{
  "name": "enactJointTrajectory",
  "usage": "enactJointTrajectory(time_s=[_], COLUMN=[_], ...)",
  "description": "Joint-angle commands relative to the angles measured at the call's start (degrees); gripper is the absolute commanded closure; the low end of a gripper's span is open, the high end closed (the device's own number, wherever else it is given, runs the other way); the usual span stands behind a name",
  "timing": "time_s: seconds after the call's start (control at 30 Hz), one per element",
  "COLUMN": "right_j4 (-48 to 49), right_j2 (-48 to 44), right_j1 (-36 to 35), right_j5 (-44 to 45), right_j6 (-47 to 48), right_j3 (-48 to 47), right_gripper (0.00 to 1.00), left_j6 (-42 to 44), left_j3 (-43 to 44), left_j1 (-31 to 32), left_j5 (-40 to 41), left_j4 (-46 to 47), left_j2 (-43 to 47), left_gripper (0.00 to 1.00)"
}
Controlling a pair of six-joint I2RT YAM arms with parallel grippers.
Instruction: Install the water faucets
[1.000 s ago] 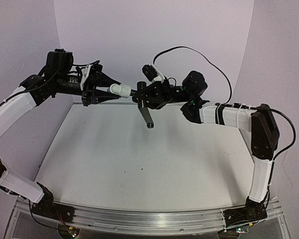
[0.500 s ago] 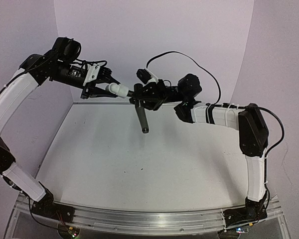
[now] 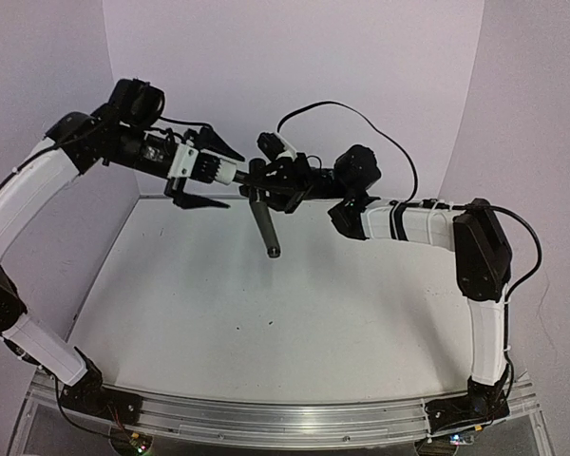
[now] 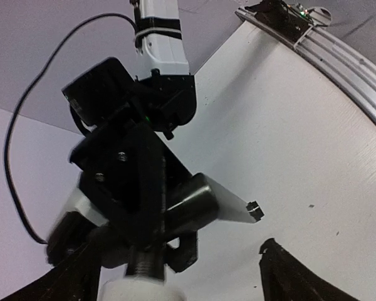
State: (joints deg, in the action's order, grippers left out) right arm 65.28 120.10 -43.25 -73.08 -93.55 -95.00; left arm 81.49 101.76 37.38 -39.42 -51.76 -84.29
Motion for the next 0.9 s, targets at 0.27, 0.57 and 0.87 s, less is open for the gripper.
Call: enactJointTrajectory(time_s=[0.27, 0.57, 0.87], right_j4=[0.8, -29.0, -57.8], right_j2=[-13.2, -19.4, -29.9], right_j1=[3.3, 5.9, 5.7], right_j5=[9.4, 12.0, 25.7], right_j6=[9.4, 47.8, 98.4], right_j3=[15.7, 19.1, 17.9], right_gripper=[1.00, 1.00, 1.00], left_j6=[-36.1, -65.2, -123.5], left_j3=[-29.0, -31.5, -36.6], left_j1=[-3.5, -4.8, -5.1], left_j5=[1.9, -7.2, 0.5], left_j4=[47.2, 49.1, 55.8], left_j2=[15.6, 15.9, 13.4], left_gripper=[0.00, 0.00, 0.19])
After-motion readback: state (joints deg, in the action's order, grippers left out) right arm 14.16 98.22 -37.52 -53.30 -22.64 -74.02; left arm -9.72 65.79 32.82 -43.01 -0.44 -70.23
